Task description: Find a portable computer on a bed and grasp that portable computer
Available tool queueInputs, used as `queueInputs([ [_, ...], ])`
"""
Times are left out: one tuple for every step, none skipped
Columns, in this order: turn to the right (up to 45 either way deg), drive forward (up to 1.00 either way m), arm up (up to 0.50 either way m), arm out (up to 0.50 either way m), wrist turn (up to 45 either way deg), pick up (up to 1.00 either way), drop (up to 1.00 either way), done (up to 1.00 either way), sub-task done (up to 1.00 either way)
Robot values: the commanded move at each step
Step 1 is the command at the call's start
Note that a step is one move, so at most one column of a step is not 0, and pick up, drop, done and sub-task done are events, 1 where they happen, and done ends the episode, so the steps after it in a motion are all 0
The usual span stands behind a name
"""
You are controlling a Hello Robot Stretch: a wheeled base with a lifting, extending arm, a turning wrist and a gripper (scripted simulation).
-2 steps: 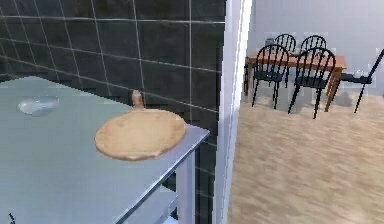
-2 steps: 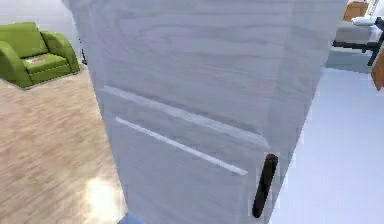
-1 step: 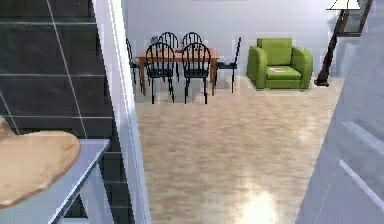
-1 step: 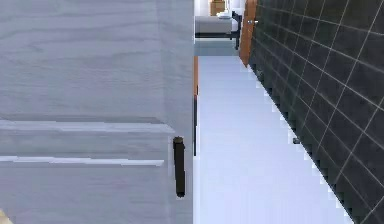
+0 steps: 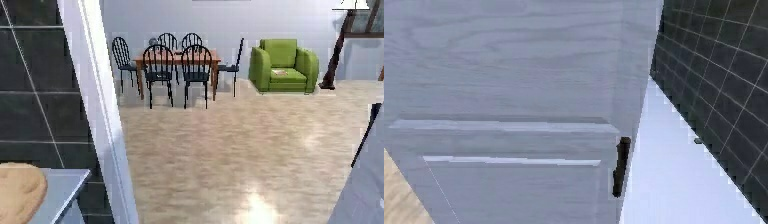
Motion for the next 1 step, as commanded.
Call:
queueInputs([
  [18.0, 0.0, 0.0, 0.0, 0.0, 0.0, 0.0, 0.0, 0.0],
])
